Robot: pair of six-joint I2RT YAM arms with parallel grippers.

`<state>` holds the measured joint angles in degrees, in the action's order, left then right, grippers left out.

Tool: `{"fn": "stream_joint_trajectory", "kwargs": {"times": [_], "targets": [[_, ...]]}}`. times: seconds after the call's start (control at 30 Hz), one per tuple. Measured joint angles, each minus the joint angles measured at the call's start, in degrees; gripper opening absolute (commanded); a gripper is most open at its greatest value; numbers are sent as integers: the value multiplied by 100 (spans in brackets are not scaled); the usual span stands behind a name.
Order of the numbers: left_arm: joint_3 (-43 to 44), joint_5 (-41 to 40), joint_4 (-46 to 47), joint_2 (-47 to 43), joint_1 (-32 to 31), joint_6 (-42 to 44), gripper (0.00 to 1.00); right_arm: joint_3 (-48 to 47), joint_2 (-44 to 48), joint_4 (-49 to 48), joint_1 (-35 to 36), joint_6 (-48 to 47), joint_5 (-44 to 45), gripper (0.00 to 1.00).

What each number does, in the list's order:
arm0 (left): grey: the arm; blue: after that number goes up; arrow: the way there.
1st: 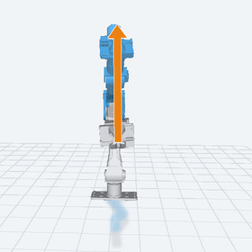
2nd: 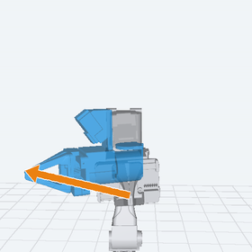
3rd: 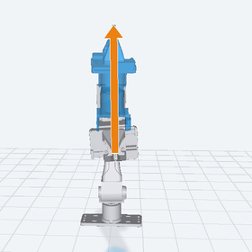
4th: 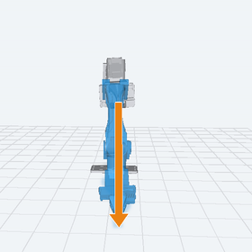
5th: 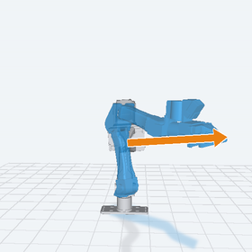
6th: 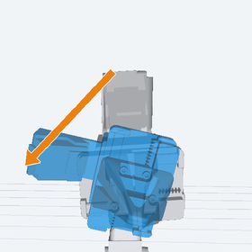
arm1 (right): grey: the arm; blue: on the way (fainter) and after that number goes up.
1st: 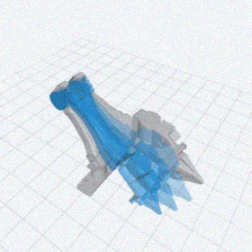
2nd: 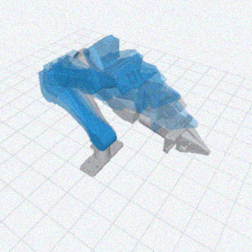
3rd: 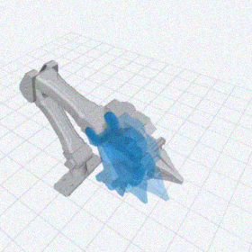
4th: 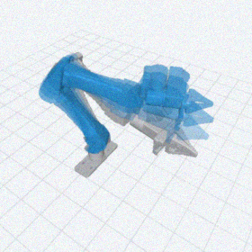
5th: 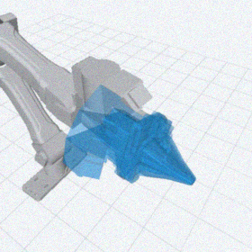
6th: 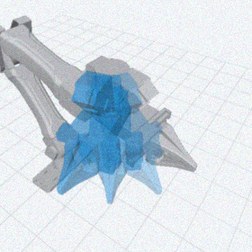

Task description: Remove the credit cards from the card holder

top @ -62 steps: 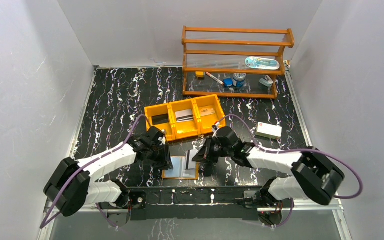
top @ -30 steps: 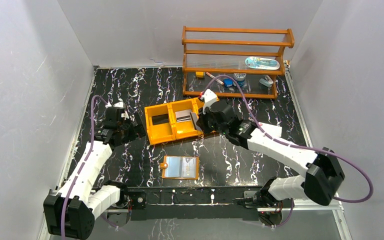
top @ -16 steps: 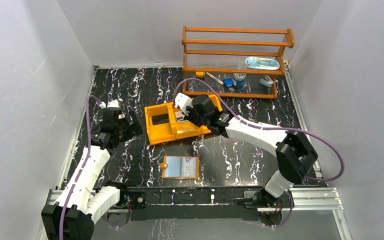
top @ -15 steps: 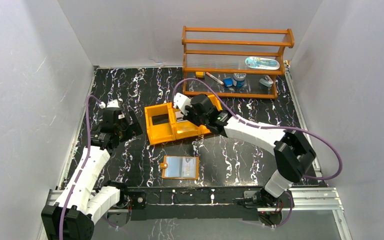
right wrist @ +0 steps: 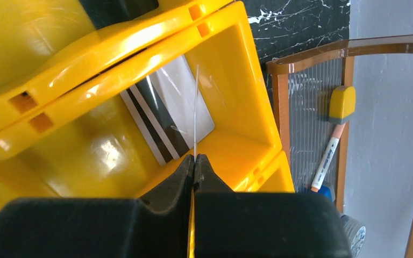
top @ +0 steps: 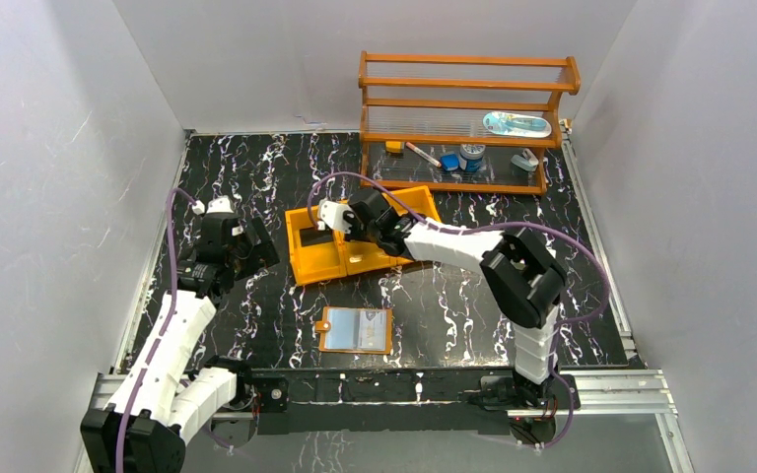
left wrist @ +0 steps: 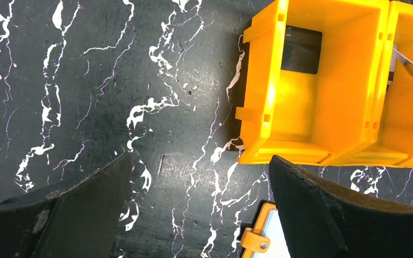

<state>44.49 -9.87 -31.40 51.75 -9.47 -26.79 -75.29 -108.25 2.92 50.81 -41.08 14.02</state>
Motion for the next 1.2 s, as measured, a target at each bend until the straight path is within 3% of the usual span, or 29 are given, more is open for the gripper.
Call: {"fn": "stream_joint_trajectory", "kwargs": {"times": [0.4, 0.57, 0.67, 0.73, 1.2], "targets": [[0, -308, -61, -179, 0, -28, 98, -485, -848, -46, 22, -723, 350, 1], [0, -402, -90, -282, 2, -33, 98, -509, -1034, -105, 24, -901, 426, 8], [0, -424, -94, -289, 4, -33, 98, -509, -1064, -138, 28, -953, 468, 26], [0, -426, -103, -289, 4, -33, 98, -509, -1064, -146, 26, -914, 474, 31], [0, -415, -101, -289, 4, -28, 98, -472, -1008, -127, 11, -136, 133, 42]]}}
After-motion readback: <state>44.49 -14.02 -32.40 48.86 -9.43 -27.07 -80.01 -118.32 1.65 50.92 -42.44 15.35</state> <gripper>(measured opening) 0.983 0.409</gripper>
